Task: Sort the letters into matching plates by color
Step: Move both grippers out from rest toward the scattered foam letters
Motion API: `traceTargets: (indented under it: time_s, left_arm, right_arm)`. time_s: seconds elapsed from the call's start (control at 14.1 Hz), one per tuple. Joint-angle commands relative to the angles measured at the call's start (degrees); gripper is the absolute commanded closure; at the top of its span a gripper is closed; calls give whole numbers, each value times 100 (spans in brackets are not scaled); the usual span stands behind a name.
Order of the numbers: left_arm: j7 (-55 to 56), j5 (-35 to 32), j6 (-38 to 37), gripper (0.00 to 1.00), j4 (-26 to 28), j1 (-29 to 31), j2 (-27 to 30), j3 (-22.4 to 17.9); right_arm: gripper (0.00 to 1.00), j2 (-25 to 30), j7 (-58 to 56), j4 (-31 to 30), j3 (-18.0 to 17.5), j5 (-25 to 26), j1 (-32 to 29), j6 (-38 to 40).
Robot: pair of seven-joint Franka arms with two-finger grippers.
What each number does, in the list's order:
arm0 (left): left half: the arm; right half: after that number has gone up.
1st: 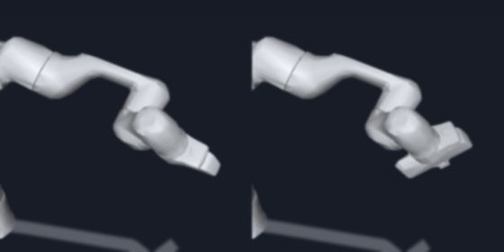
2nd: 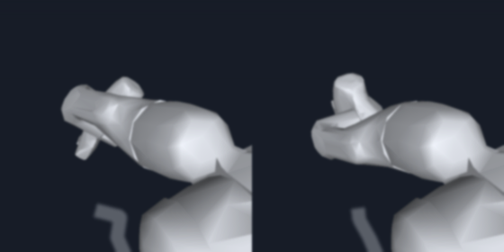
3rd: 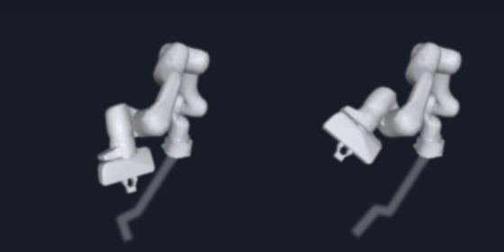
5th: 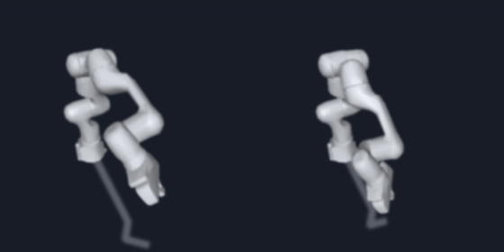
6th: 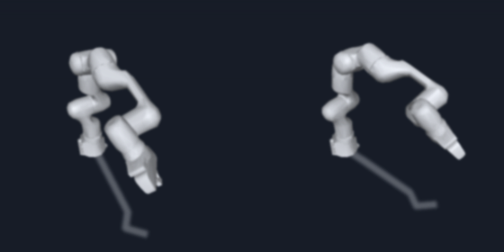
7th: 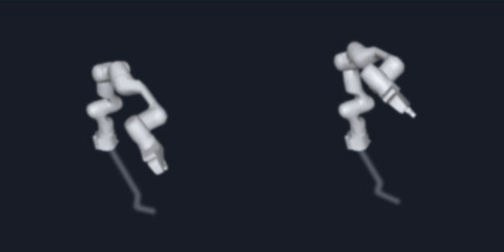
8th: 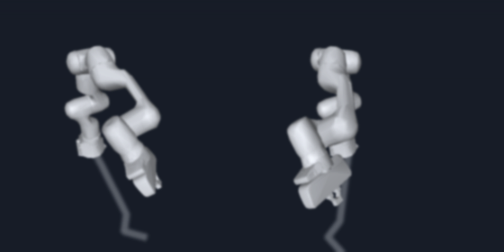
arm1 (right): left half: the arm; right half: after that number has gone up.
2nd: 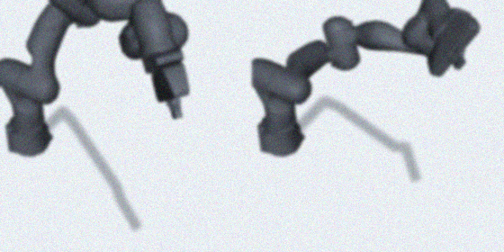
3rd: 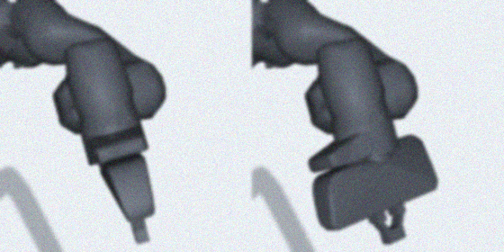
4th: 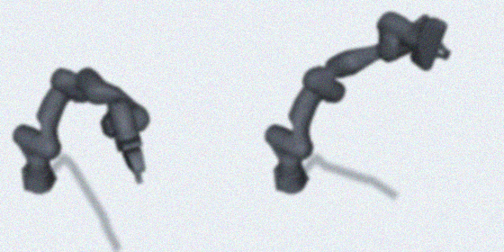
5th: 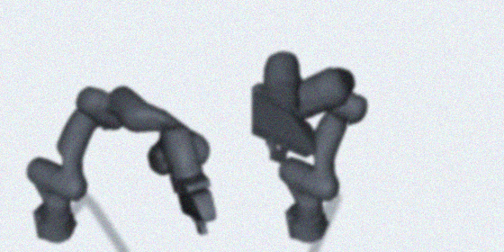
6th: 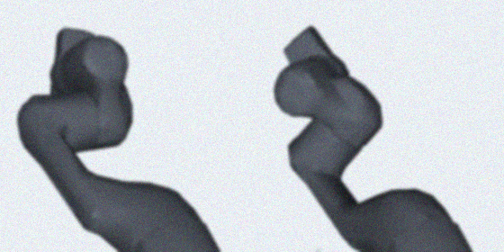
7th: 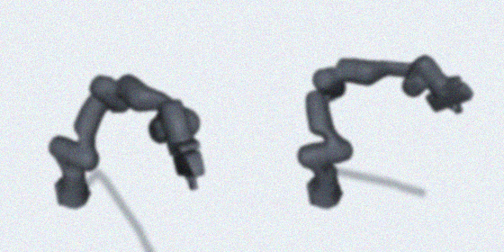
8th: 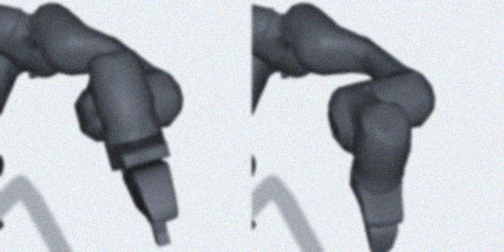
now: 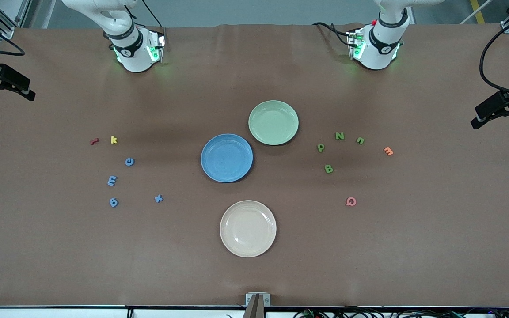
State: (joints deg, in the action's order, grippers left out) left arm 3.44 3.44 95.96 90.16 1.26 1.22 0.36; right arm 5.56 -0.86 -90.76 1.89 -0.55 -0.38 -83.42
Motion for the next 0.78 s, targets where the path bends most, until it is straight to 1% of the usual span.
traceTargets:
  time_s: [0.0, 0.43, 0.71]
  left_arm:
    - [-142, -19, -139, 0, -52, 50, 36, 43]
    - [-37, 33, -148, 0, -34, 76, 10, 34]
    - [-10, 42, -201, 0, 141, 68, -166, 43]
  right_arm:
    - [0, 42, -28, 24, -31, 3, -59, 53]
    - [0, -28, -19, 50, -31, 11, -59, 54]
    - [0, -730, -107, 103, -31, 55, -85, -42]
